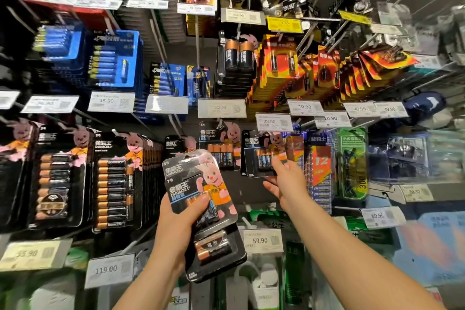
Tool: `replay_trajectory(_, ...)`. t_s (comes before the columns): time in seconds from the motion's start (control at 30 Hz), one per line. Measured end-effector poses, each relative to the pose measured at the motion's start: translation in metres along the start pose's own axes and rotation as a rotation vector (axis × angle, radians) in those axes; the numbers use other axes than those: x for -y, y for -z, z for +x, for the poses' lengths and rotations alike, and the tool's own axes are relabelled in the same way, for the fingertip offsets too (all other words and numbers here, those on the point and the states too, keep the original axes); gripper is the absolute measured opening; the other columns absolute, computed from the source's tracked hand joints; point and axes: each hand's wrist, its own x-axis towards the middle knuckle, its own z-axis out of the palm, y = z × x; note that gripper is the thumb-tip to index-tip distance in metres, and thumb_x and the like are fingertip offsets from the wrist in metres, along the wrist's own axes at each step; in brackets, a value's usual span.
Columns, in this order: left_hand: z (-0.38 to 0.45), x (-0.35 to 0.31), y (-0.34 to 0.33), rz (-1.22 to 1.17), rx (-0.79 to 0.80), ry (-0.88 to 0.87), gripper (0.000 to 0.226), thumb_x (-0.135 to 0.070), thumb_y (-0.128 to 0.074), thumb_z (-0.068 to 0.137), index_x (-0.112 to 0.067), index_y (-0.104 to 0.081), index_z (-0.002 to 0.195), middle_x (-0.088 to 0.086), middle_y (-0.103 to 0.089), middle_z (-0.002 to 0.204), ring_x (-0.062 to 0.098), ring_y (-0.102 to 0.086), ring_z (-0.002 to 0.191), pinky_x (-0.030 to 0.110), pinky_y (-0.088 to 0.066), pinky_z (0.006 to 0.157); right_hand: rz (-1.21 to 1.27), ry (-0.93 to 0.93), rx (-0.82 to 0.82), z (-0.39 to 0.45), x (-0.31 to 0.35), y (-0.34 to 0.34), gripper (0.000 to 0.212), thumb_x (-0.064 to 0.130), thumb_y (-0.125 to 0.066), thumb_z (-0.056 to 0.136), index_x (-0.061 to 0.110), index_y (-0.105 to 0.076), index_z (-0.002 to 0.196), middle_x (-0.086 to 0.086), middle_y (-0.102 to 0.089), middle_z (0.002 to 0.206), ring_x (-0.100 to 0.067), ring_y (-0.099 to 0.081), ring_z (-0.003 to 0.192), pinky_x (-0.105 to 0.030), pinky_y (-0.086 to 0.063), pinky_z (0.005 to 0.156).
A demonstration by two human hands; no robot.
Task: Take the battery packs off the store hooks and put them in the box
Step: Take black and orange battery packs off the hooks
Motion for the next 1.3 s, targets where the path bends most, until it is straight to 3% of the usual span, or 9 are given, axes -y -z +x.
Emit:
replay_trajectory(0.1, -0.002, -0.002, 0.000, -0.010, -0.009, -0.003, 0.063, -0.025, -0.078, 0.060, -0.020, -0.057, 0.119, 0.007, -0.075, 0.105, 0.030, -0.073, 0.093, 0.048, -0.056, 0.084, 0.018, -0.011, -0.045, -0.003, -0.004, 0.005, 0.036, 0.032, -0.058, 0.096, 0.013, -0.050, 0.125, -0.004, -0.056, 0.109, -0.019, -0.061, 0.089, -0.029, -0.056, 0.066)
replay_trajectory(0.23, -0.005, -0.002, -0.001, 0.008, -0.003, -0.026, 0.071, -0.029, -0.085, 0.059, -0.019, -0.057, 0.123, 0.008, -0.074, 0.109, 0.029, -0.073, 0.096, 0.050, -0.056, 0.085, -0.169, 0.127, -0.139, -0.033, -0.013, 0.020, 0.033, 0.034, -0.062, 0.091, 0.009, -0.046, 0.108, 0.001, -0.043, 0.078, -0.019, -0.046, 0.073, -0.033, -0.042, 0.063)
replay_trajectory(0.4, -0.017, 0.001, -0.009, 0.022, -0.036, -0.025, 0.074, -0.030, -0.090, 0.058, -0.016, -0.058, 0.123, 0.010, -0.074, 0.109, 0.032, -0.072, 0.098, 0.051, -0.057, 0.086, -0.377, 0.150, 0.347, -0.101, -0.012, 0.015, 0.026, 0.037, -0.068, 0.086, 0.019, -0.059, 0.103, -0.003, -0.063, 0.093, -0.009, -0.055, 0.071, -0.024, -0.040, 0.060)
replay_trajectory(0.5, -0.032, 0.001, -0.014, 0.050, -0.079, -0.038, 0.068, -0.029, -0.089, 0.061, -0.017, -0.059, 0.121, 0.008, -0.074, 0.105, 0.027, -0.073, 0.094, 0.042, -0.058, 0.078, -0.472, 0.210, 0.503, -0.123, -0.011, 0.010, 0.019, 0.031, -0.074, 0.081, 0.026, -0.063, 0.095, 0.003, -0.054, 0.075, -0.003, -0.048, 0.063, -0.020, -0.038, 0.060)
replay_trajectory(0.67, -0.061, 0.002, -0.013, 0.019, -0.094, 0.016, 0.061, -0.026, -0.085, 0.071, -0.018, -0.058, 0.124, 0.008, -0.073, 0.111, 0.023, -0.072, 0.097, 0.039, -0.059, 0.080, -0.521, 0.317, 0.438, -0.151, -0.014, 0.014, 0.005, 0.027, -0.068, 0.087, 0.025, -0.064, 0.088, 0.001, -0.060, 0.079, -0.011, -0.055, 0.070, -0.023, -0.041, 0.064)
replay_trajectory(0.8, -0.079, 0.005, -0.008, 0.046, -0.089, 0.025, 0.062, -0.017, -0.085, 0.073, -0.018, -0.055, 0.127, 0.008, -0.073, 0.112, 0.020, -0.072, 0.096, 0.026, -0.059, 0.072, -0.480, 0.306, 0.290, -0.164, -0.024, 0.015, 0.010, 0.027, -0.056, 0.096, 0.017, -0.058, 0.096, 0.006, -0.058, 0.082, -0.004, -0.053, 0.073, -0.009, -0.038, 0.058)
replay_trajectory(0.93, -0.085, 0.008, -0.009, 0.072, -0.101, 0.062, 0.095, -0.026, -0.089, 0.052, -0.022, -0.047, 0.137, 0.008, -0.071, 0.115, 0.024, -0.072, 0.099, 0.043, -0.059, 0.085, -0.327, 0.181, 0.170, -0.159, -0.030, 0.015, 0.021, 0.032, -0.048, 0.099, 0.014, -0.054, 0.108, 0.008, -0.050, 0.086, -0.010, -0.048, 0.078, -0.016, -0.036, 0.059)
replay_trajectory(1.07, -0.081, 0.009, -0.014, 0.124, -0.085, 0.006, 0.067, -0.013, -0.085, 0.073, -0.022, -0.050, 0.130, 0.006, -0.071, 0.113, 0.022, -0.071, 0.099, 0.037, -0.057, 0.080, -0.109, 0.042, 0.148, -0.136, -0.018, 0.014, 0.011, 0.027, -0.049, 0.099, 0.017, -0.053, 0.103, -0.005, -0.057, 0.089, -0.009, -0.054, 0.055, -0.023, -0.040, 0.045)
replay_trajectory(1.3, -0.044, 0.008, -0.016, 0.060, -0.015, -0.029, 0.066, -0.008, -0.080, 0.078, -0.019, -0.049, 0.135, 0.009, -0.069, 0.117, 0.025, -0.071, 0.100, 0.035, -0.057, 0.076, -0.011, -0.080, 0.104, -0.077, 0.012, 0.026, 0.016, 0.025, -0.051, 0.099, 0.016, -0.050, 0.112, -0.004, -0.056, 0.102, -0.012, -0.060, 0.066, -0.018, -0.044, 0.043)
